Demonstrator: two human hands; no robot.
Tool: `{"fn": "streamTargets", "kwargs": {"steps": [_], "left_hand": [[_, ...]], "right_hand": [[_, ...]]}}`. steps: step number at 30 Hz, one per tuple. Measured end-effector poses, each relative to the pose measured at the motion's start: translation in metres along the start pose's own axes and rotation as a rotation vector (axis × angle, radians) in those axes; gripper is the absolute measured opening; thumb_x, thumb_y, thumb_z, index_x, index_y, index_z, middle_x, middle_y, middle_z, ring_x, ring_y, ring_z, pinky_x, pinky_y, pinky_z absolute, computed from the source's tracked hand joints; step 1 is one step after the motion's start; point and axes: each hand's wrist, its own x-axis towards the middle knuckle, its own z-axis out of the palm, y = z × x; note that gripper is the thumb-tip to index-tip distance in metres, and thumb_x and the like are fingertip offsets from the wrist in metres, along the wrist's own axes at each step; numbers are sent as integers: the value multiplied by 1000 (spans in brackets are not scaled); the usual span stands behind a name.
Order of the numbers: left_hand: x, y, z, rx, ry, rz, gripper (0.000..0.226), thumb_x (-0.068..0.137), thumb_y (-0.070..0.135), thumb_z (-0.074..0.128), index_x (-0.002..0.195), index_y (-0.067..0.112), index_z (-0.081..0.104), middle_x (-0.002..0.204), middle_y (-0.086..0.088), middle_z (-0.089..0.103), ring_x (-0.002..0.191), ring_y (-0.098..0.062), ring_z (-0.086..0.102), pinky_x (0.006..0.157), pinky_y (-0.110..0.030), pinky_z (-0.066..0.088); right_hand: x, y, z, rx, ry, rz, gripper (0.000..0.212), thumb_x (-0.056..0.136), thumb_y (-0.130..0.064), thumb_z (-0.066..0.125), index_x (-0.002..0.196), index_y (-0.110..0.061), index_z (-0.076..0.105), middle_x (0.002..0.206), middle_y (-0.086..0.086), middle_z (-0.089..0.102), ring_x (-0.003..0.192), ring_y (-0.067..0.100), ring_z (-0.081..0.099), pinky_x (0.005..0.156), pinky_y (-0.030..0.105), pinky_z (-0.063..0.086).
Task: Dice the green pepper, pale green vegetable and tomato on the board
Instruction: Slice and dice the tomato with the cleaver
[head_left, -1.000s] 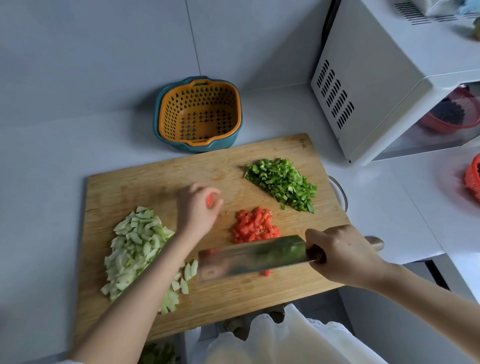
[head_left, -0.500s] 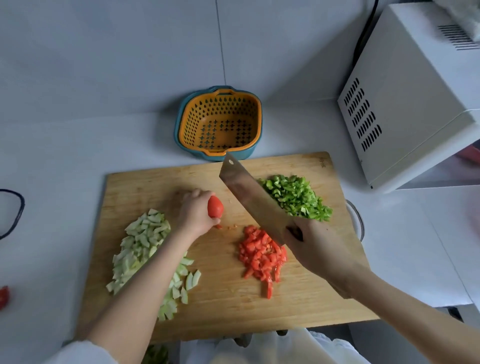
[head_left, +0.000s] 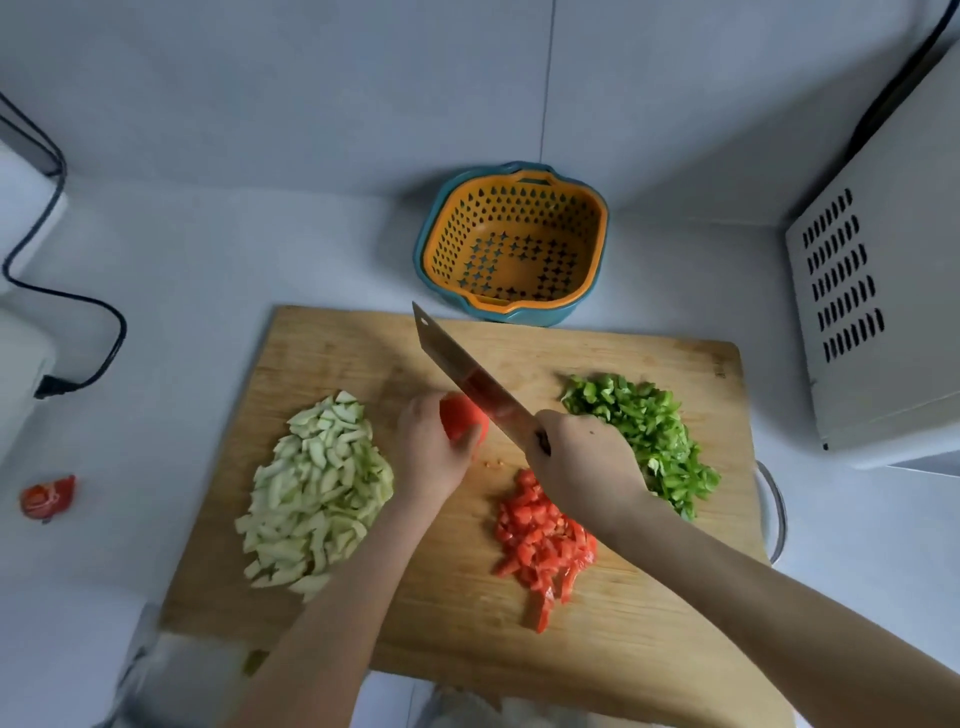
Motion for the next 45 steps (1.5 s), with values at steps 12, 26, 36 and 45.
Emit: {"fn": "streamTargets", "kwargs": {"steps": [12,26,36,45], "left_hand": [[-1,-24,3,-152,41,124,31,79,18,74,106,4,68,106,-12,65,91,-26,65,74,-32,58],[0,-37,11,-231,34,174,34,79,25,75,105,4,67,100,-8,64,90,-25,62,71,-42,56],[-4,-37,7,-218,118,203,27,78,30,72,87,6,63,89,-8,60,76,-22,60,62,-34,55],[-7,-35,9,-172,134,216,24,80,27,69,81,4,62,84,-8,60,77,-23,57,62,-35,53]], "right_hand": [[-16,-11,-22,-297,-151,47,19,97,-22,35,80,-19,42,62,-6,44,51,14,41,41,25,29],[40,-26,33,-104,-57,66,21,96,-19,41,76,-15,40,55,-7,39,48,16,40,41,23,25],[3,-25,4,-141,-89,82,20,96,-22,41,80,-17,49,58,-7,46,47,13,43,44,24,32],[6,-32,-11,-214,-229,143,20,97,-21,37,79,-19,45,65,-5,51,53,13,47,44,24,36]]}}
